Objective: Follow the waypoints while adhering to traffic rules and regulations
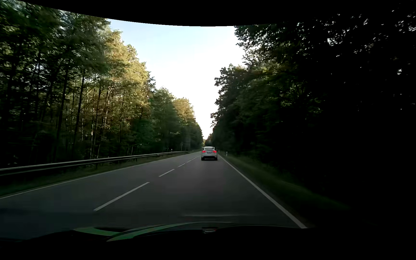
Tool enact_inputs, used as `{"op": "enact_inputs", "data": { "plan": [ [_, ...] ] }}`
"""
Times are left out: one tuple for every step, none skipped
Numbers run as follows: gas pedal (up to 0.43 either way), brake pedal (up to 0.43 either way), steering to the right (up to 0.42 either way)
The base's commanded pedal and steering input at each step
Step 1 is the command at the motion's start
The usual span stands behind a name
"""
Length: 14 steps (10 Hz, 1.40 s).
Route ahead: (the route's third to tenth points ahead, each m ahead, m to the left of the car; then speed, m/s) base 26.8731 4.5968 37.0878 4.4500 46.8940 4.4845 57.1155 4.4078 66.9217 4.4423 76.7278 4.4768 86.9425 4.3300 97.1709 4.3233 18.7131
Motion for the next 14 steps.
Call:
{"op": "enact_inputs", "data": {
  "plan": [
    [0.209,0.0,0.001],
    [0.197,0.0,0.001],
    [0.189,0.0,0.001],
    [0.189,0.0,0.002],
    [0.189,0.0,0.002],
    [0.189,0.0,0.002],
    [0.197,0.0,0.002],
    [0.197,0.0,0.002],
    [0.209,0.0,0.002],
    [0.22,0.0,0.002],
    [0.228,0.0,0.002],
    [0.24,0.0,0.002],
    [0.248,0.0,0.002],
    [0.248,0.0,0.002]
  ]
}}
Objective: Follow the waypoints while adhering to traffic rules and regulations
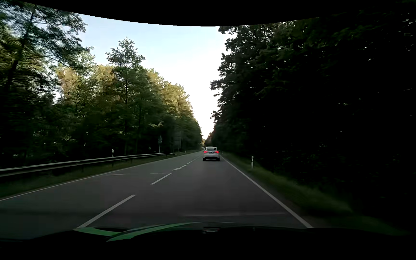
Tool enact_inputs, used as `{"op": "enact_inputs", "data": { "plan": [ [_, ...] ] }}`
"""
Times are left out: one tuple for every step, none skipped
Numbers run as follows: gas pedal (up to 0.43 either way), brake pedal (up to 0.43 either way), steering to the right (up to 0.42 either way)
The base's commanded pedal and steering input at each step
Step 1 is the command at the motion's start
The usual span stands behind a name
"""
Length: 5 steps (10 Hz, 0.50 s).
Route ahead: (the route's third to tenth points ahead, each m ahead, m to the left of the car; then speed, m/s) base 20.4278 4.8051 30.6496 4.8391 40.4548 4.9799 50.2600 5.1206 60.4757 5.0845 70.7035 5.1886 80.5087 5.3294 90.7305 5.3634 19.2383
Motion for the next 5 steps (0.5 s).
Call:
{"op": "enact_inputs", "data": {
  "plan": [
    [0.26,0.0,0.002],
    [0.26,0.0,0.002],
    [0.248,0.0,0.003],
    [0.228,0.0,0.003],
    [0.209,0.0,0.003]
  ]
}}
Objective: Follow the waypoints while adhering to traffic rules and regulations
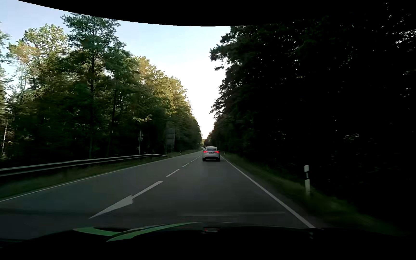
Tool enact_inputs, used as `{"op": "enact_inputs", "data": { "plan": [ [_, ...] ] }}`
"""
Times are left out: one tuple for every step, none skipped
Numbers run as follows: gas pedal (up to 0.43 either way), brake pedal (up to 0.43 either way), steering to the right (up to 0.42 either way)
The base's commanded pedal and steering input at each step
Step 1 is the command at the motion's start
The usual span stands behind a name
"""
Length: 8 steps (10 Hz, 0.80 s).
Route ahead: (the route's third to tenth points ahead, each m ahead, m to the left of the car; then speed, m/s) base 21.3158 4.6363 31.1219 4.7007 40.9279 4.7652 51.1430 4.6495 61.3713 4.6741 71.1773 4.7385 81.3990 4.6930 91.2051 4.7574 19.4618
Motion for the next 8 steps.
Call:
{"op": "enact_inputs", "data": {
  "plan": [
    [0.177,0.0,0.003],
    [0.13,0.0,0.003],
    [0.079,0.0,0.003],
    [0.039,0.0,0.003],
    [0.02,0.0,0.003],
    [0.0,0.0,0.003],
    [0.0,0.0,0.003],
    [0.0,0.0,0.003]
  ]
}}
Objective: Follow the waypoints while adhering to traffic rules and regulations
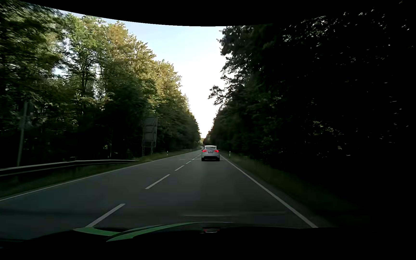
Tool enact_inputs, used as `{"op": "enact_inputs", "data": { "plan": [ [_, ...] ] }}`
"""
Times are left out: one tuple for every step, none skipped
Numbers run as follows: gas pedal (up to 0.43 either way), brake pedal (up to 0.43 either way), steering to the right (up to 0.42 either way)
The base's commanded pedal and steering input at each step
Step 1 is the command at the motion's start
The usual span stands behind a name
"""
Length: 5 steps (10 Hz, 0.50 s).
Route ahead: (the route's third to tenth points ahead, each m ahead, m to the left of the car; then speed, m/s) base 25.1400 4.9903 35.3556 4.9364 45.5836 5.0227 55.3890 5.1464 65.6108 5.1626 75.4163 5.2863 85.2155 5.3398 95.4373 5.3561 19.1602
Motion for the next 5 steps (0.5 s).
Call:
{"op": "enact_inputs", "data": {
  "plan": [
    [0.0,0.0,0.003],
    [0.0,0.0,0.002],
    [0.0,0.0,0.003],
    [0.0,0.0,0.003],
    [0.0,0.0,0.003]
  ]
}}
